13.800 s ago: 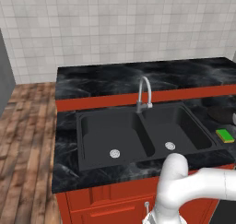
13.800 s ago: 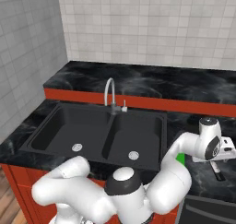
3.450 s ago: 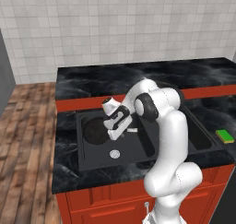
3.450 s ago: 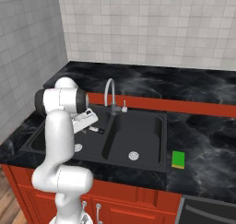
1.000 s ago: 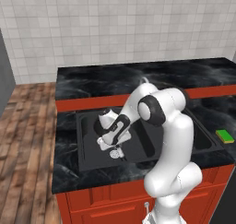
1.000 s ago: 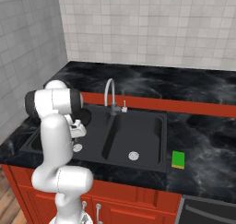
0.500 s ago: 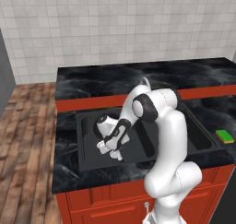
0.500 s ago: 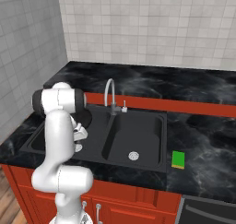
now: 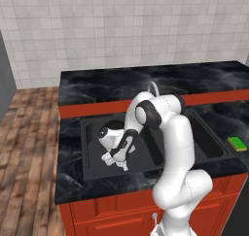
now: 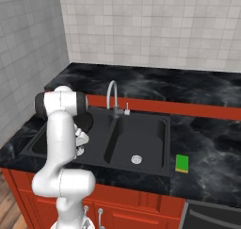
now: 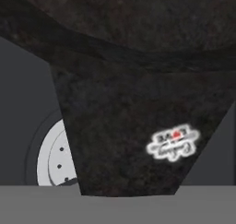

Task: Pick the pan and sponge and place them into the sink. Then turn on the water.

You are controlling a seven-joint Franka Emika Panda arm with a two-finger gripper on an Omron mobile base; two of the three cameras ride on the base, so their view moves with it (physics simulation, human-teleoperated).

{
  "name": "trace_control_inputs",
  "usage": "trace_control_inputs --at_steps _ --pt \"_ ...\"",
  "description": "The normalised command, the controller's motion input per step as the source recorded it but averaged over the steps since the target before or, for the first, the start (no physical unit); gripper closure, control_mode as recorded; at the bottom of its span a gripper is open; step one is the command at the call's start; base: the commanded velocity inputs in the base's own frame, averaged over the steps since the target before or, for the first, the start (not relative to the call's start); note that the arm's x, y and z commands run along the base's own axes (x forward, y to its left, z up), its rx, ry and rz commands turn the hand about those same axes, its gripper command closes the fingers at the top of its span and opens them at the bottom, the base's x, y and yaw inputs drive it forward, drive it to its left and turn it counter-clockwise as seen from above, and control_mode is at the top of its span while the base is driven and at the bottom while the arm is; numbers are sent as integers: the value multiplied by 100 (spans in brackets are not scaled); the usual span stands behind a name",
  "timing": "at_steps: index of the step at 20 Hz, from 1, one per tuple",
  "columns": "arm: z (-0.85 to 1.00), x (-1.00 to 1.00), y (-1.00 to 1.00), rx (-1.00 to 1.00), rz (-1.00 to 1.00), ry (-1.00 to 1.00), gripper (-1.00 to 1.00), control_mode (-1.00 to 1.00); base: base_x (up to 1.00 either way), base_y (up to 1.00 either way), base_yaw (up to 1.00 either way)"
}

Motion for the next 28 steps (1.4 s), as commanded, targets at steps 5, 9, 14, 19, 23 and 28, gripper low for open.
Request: trace_control_inputs --at_steps 5,9,14,19,23,28 --pt "-30 11 0 0 0 -1 -100 -100 0 0 0" --pt "-9 2 0 0 0 0 -100 -100 0 0 0" --pt "25 0 0 8 0 0 -100 -100 0 0 0" --pt "49 0 5 12 0 0 -100 -100 0 0 0" --pt "58 -1 18 16 0 0 -100 -100 0 0 0" --pt "69 -9 15 15 0 0 -100 -100 0 0 0"
